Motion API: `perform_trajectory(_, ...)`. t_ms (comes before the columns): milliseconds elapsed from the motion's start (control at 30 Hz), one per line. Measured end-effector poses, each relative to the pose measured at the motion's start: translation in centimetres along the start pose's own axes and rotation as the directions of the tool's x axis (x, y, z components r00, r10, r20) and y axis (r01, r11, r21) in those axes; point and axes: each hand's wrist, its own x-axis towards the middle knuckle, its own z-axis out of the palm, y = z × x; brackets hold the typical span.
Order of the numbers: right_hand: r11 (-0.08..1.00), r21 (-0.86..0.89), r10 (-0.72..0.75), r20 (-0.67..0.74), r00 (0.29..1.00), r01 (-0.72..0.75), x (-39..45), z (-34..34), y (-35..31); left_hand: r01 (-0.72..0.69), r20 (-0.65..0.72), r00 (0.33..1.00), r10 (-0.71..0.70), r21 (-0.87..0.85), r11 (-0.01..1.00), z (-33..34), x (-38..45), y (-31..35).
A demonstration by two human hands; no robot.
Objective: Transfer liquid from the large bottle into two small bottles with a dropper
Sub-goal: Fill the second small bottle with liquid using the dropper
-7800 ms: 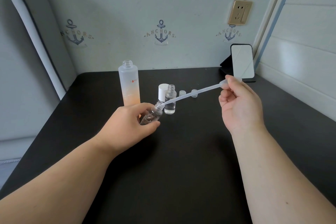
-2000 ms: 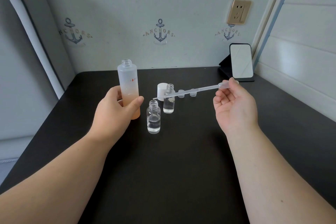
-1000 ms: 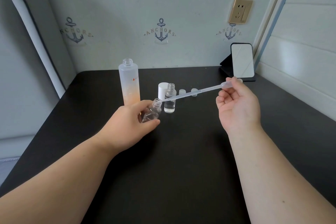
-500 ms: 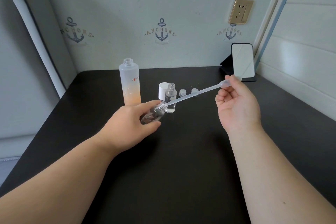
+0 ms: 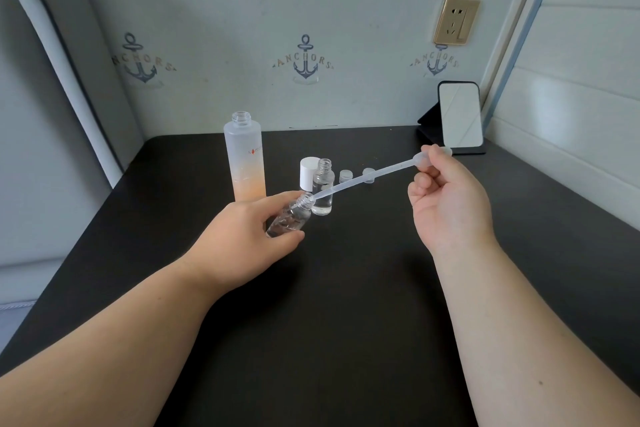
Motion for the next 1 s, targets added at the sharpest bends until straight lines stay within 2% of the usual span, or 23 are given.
perform_trajectory(700, 0.999, 0.003, -0.043, 0.059, 0.997, 0.043, -0.18, -0.04, -0.15, 0.053, -0.010, 0.999, -0.052, 0.025, 0.998, -0.05, -0.06, 0.34)
perform_trajectory(867, 0.995, 0.093, -0.027, 0.016, 1.000, 0.026, -0.02, -0.15, -0.45, 0.098, -0.004, 0.995, -0.098, -0.023, 0.995, -0.16, -0.18, 0.22)
perform_trajectory(1000, 0.996, 0.092, -0.010, 0.001, 1.000, 0.010, -0.01, -0.17, -0.29, 0.148, 0.018, 0.989, -0.147, -0.069, 0.987, -0.05, -0.03, 0.17)
